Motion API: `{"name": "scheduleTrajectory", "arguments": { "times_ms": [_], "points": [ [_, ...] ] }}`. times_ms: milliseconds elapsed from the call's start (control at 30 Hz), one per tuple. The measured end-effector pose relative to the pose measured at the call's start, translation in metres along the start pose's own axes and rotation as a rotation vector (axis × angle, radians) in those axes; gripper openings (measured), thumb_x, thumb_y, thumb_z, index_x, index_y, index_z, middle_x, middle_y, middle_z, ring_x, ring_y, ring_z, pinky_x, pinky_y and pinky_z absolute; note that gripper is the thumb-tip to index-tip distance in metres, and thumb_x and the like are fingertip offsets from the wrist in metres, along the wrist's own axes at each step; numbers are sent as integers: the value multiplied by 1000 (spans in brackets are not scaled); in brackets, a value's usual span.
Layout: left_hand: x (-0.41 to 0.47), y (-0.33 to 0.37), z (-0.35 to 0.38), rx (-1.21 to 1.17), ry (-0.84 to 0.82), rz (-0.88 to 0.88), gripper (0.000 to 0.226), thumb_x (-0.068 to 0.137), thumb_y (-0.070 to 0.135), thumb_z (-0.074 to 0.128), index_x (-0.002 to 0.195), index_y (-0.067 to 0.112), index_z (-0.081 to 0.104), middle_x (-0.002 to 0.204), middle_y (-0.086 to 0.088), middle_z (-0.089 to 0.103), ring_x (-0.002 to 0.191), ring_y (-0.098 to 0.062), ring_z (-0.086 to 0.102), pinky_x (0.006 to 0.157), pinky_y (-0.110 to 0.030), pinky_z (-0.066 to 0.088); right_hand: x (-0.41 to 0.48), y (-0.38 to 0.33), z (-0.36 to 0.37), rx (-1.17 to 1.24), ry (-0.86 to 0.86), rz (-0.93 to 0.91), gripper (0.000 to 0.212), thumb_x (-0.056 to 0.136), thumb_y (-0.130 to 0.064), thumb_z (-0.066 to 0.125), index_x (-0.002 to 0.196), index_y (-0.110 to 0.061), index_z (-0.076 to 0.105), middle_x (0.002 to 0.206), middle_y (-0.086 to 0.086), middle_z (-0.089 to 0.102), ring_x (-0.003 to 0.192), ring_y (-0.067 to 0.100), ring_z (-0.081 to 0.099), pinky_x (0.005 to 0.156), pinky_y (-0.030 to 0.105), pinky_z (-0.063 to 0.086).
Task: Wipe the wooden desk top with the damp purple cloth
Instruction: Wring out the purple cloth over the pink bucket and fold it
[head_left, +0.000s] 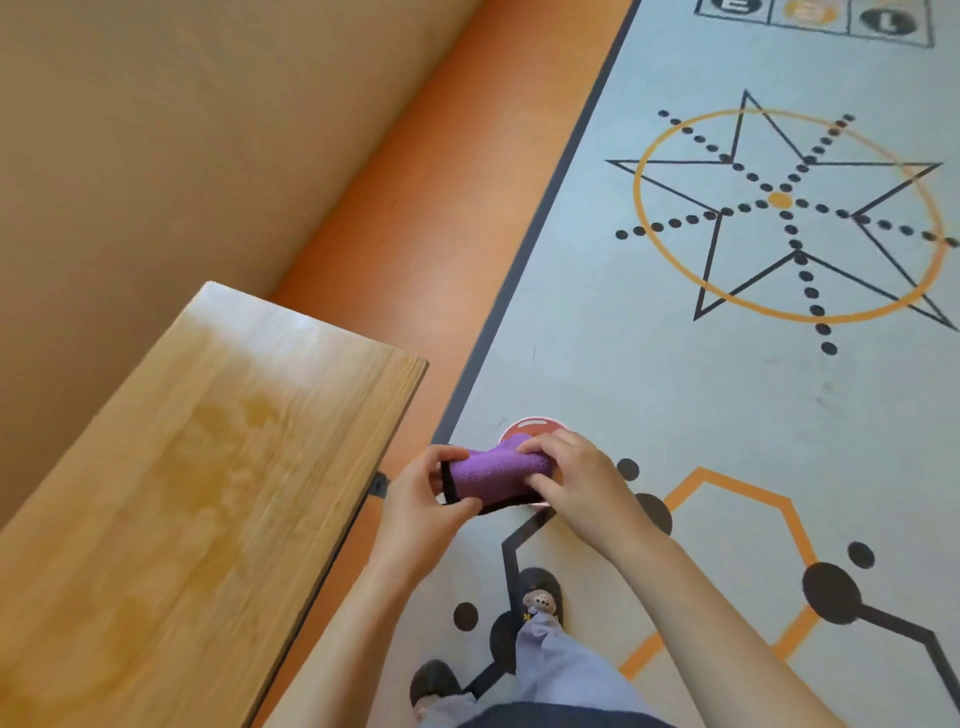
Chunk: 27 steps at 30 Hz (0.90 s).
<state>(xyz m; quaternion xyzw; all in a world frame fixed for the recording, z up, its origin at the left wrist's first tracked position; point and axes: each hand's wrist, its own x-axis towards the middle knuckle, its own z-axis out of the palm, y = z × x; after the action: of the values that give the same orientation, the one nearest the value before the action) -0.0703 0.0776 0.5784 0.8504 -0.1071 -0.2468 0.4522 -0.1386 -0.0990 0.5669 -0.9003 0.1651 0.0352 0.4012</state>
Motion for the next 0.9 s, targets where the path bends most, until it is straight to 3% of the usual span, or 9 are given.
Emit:
{"name": "scheduleTrajectory", "arguments": {
  "times_ms": [100, 233, 333, 467, 533, 600, 700, 767, 900],
  "points": [
    [-17, -2, -18, -26, -6, 18, 46, 65, 6, 75, 99, 35, 64, 103, 13, 66, 93, -10, 63, 80, -27, 53, -7, -20, -1, -60, -33, -75, 25, 87, -16, 58, 112, -20, 63, 111, -2, 60, 106, 13, 50, 94, 23, 39],
    [-35, 3, -30, 185, 90, 80, 23, 84, 8, 66, 97, 27, 63, 93, 14, 53, 88, -3, 51, 71, -10, 36, -15, -37, 2, -126, -41, -154, 14, 87, -25, 58, 100, -22, 64, 101, -8, 49, 100, 8, 44, 90, 26, 43],
    [-42, 1, -39, 195, 75, 29, 5, 89, 21, 65, 93, 25, 64, 102, 9, 45, 98, -7, 45, 74, -13, 34, -17, -48, -5, 64, -100, -66, 6, 80, -28, 57, 82, -24, 61, 93, -12, 52, 94, 9, 51, 85, 33, 48],
    [-51, -1, -45, -316, -66, -127, 17, 93, 25, 60, 104, 19, 72, 109, -3, 68, 102, -19, 64, 86, -29, 52, -15, -59, -10, 351, -172, 146, 28, 70, -45, 53, 79, -20, 61, 75, 5, 63, 74, 19, 58, 78, 49, 50],
    [-54, 2, -44, -579, -57, -203, 19, 94, 22, 58, 104, 15, 73, 100, -9, 73, 95, -22, 68, 84, -32, 53, -18, -64, -6, 534, -167, 205, 23, 76, -39, 58, 88, -21, 68, 80, 4, 69, 78, 19, 62, 81, 46, 51],
    [-57, 3, -41, -648, -3, -268, 18, 94, 22, 59, 102, 14, 72, 92, -7, 74, 85, -19, 70, 73, -29, 54, -20, -67, -3, 640, -165, 240, 14, 87, -26, 61, 96, -19, 69, 84, 5, 71, 81, 18, 65, 80, 41, 53],
    [-59, -1, -38, -596, 44, -270, 16, 92, 23, 63, 103, 13, 69, 91, -8, 73, 80, -19, 71, 66, -28, 55, -22, -71, 0, 720, -180, 258, 16, 87, -17, 66, 101, -10, 66, 91, 10, 73, 84, 22, 69, 75, 40, 57],
    [-60, -3, -38, -545, 100, -228, 15, 88, 21, 68, 101, 13, 68, 91, -10, 72, 82, -22, 71, 64, -27, 55, -22, -72, 5, 717, -181, 257, 23, 82, -19, 72, 101, -8, 65, 92, 9, 74, 88, 24, 71, 81, 44, 58],
    [-62, -2, -37, -367, 249, -136, 13, 83, 18, 74, 92, 14, 66, 84, -4, 70, 80, -15, 68, 58, -15, 49, -21, -73, 21, 545, -191, 241, 36, 71, -38, 78, 96, -16, 65, 89, 4, 71, 85, 19, 69, 81, 38, 58]
  ]
}}
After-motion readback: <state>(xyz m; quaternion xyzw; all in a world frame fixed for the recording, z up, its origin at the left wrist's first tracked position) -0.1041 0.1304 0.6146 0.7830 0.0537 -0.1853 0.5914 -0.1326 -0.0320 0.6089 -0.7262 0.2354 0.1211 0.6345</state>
